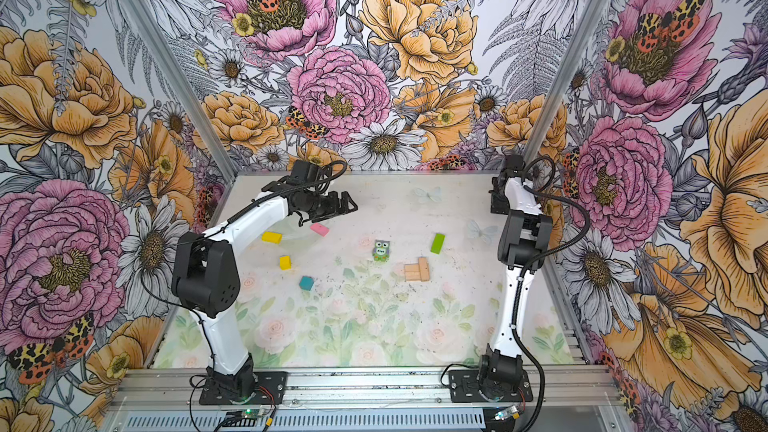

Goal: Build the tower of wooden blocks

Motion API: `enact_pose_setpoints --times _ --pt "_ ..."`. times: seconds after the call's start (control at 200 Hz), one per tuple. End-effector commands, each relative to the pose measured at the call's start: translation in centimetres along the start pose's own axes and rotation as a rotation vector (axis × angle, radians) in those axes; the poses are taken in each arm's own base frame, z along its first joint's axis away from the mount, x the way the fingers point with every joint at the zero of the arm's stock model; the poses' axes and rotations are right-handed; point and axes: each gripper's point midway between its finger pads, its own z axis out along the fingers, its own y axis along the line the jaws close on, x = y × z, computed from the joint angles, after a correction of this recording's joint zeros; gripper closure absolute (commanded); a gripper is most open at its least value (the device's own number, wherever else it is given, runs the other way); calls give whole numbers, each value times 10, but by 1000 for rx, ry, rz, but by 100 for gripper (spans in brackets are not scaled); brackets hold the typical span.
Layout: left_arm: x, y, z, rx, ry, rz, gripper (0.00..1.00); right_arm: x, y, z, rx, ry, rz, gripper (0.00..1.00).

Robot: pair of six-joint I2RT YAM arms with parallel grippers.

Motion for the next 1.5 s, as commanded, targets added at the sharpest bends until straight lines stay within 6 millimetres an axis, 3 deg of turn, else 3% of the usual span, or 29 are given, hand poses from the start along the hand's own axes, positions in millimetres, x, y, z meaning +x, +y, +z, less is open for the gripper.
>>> enact_pose_setpoints --times 0.0,0.27,0.445,0.781,0.986,1.106,1.191,1.266,1.351,1.371,1.496 --pt "-3 -7 -6 9 -21 -7 1 -1 6 -14 -33 13 75 10" --pt "-6 -14 -5 7 -25 5 1 -9 -2 -17 -28 30 166 18" --pt "-8 -17 -8 -1 -30 15 1 -11 -7 -16 -22 50 189 33" --pt "-9 -24 -9 5 -26 40 1 -2 -9 -26 -29 96 146 38" --pt "-8 -28 -12 21 -22 74 1 9 -24 -37 -11 113 127 39" --pt "-4 -28 -16 26 -18 93 1 12 -26 -46 -22 110 109 39" --pt "-1 -26 -20 23 -19 105 1 13 -15 -55 -70 120 55 37" --pt "-1 -23 -25 22 -24 111 1 14 0 -71 -111 107 -20 35" --pt "0 -17 -25 12 -21 116 1 14 0 -94 -77 52 -107 35" --pt "-4 -25 -38 24 -51 131 1 15 0 -99 -64 40 -135 35" --pt "-11 -26 -43 24 -71 144 1 33 1 -127 24 -43 -373 37"
